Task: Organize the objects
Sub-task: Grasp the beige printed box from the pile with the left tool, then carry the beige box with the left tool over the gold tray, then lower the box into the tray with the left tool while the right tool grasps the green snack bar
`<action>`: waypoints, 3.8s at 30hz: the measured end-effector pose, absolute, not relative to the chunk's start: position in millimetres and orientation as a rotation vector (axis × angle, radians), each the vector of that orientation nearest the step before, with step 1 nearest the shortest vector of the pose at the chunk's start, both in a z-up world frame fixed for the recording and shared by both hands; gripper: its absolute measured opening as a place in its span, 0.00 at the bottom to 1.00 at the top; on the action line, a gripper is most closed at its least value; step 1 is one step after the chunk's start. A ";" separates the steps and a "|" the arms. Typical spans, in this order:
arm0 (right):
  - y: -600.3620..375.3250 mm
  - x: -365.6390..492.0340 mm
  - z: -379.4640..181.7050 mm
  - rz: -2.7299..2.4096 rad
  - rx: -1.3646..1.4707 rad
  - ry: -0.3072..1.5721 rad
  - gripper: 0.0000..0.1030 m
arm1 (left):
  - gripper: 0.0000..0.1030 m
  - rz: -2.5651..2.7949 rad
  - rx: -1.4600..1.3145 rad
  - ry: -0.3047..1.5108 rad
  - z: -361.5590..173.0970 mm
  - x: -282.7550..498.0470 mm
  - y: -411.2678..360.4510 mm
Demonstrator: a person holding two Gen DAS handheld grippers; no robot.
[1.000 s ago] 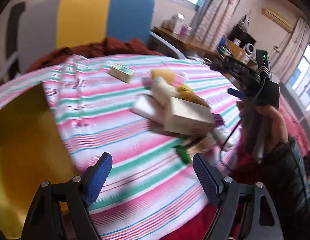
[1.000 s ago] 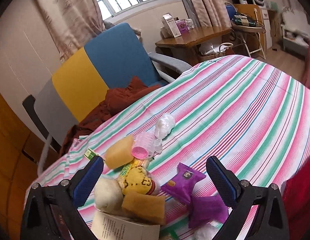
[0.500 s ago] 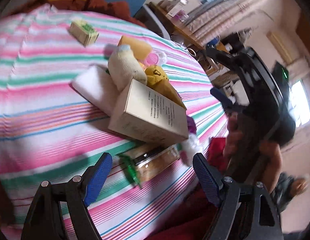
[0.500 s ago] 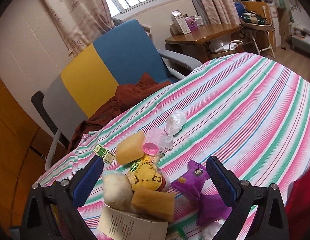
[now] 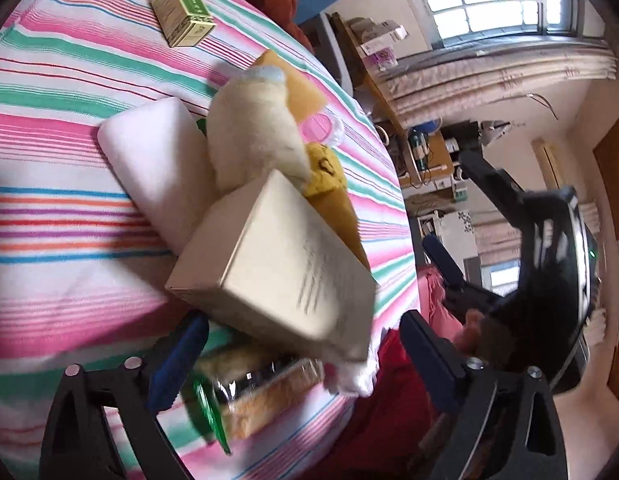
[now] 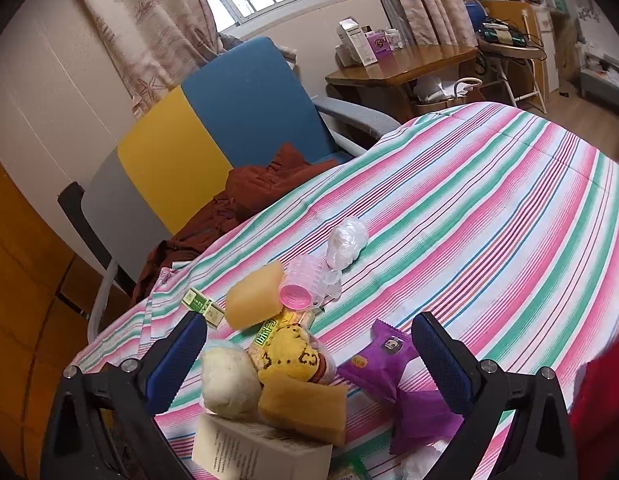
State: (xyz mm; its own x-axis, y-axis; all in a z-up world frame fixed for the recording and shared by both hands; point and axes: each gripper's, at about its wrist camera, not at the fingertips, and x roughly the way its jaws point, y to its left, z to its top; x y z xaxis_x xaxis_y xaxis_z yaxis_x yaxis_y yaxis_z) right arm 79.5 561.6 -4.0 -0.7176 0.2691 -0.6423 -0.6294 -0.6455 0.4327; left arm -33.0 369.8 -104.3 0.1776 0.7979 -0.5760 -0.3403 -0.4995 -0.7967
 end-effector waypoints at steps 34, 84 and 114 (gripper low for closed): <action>554.6 68.7 -9.9 2.365 -0.813 0.850 1.00 | 0.86 1.865 -1.596 -0.208 -92.2 -61.1 350.1; 463.7 28.4 -5.4 2.629 -1.146 0.465 1.00 | 0.53 2.286 -1.119 -0.083 2.1 -56.5 112.3; 411.1 10.7 -113.8 2.236 -2.489 -0.538 0.92 | 0.53 2.400 -1.211 -0.271 -22.8 -67.1 8.5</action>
State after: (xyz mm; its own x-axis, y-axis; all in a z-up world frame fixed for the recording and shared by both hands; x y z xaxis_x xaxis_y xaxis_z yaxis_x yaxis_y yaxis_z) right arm 10.7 411.1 -113.8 0.0929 0.0682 -0.9933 0.3910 -0.9200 -0.0266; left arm -67.1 8.5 -22.8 -0.5220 0.4642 -0.7156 -0.2929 -0.8855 -0.3608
